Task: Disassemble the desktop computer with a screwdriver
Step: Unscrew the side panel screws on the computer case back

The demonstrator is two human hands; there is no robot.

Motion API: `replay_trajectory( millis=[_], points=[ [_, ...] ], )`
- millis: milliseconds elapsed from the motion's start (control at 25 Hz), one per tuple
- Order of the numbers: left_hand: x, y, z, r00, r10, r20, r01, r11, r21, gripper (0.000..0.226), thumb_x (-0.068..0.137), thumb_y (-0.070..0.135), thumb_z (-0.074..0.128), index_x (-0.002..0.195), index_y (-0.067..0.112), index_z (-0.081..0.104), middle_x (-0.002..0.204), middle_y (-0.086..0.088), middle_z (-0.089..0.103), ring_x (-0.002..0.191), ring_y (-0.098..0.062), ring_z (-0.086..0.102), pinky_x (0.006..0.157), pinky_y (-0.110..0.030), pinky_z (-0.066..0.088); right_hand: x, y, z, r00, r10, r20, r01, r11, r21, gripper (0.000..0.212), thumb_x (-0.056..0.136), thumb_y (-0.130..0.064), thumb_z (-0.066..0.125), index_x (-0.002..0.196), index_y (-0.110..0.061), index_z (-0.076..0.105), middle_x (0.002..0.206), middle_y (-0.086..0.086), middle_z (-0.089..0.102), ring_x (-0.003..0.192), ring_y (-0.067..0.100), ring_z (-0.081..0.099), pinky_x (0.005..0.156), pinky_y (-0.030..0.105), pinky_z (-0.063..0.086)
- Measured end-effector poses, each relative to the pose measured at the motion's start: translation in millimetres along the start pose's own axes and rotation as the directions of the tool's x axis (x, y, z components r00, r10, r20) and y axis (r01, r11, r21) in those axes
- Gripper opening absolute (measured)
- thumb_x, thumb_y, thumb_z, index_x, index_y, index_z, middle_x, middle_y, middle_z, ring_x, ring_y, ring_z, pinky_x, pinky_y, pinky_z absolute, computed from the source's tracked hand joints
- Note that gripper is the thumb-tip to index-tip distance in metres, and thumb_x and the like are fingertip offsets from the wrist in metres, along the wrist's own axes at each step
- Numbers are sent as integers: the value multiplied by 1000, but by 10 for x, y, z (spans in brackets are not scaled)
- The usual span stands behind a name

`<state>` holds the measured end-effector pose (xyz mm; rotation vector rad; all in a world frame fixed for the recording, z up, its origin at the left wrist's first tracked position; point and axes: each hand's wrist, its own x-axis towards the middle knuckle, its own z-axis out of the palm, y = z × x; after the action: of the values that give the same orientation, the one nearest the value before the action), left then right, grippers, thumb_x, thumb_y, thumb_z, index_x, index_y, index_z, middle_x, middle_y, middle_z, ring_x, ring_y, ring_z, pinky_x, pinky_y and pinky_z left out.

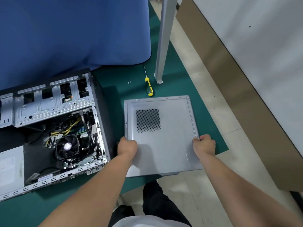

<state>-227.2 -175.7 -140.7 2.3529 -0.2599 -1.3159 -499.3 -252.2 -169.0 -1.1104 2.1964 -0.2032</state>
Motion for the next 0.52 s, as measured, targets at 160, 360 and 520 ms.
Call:
replay_trajectory(
  millis=[160, 360, 520],
  points=[
    [4, -102, 68, 999, 41, 35, -42, 998, 40, 55, 96, 11, 48, 151, 14, 41, 151, -7, 27, 131, -31, 45, 119, -43, 32, 10, -63, 49, 1000, -18, 17, 20, 995, -102, 25, 97, -19, 58, 118, -7, 55, 124, 21, 52, 95, 39, 57, 84, 40, 49],
    [69, -182, 117, 983, 159, 96, -167, 982, 87, 33, 92, 10, 53, 125, 8, 54, 148, 1, 28, 116, -25, 48, 104, -34, 42, -27, -149, 106, 997, -62, -41, 52, 979, -198, 34, 98, -19, 58, 128, -4, 53, 133, 25, 47, 113, 45, 51, 92, 46, 47],
    [119, -192, 60, 943, 262, 205, -304, 928, 214, 65, 94, 9, 50, 156, 21, 35, 163, 6, 11, 130, -20, 35, 103, -29, 36, -68, -162, 103, 974, -224, -40, 192, 904, -382, 40, 96, -25, 62, 129, -4, 54, 139, 21, 45, 122, 41, 41, 99, 47, 41]
  ],
)
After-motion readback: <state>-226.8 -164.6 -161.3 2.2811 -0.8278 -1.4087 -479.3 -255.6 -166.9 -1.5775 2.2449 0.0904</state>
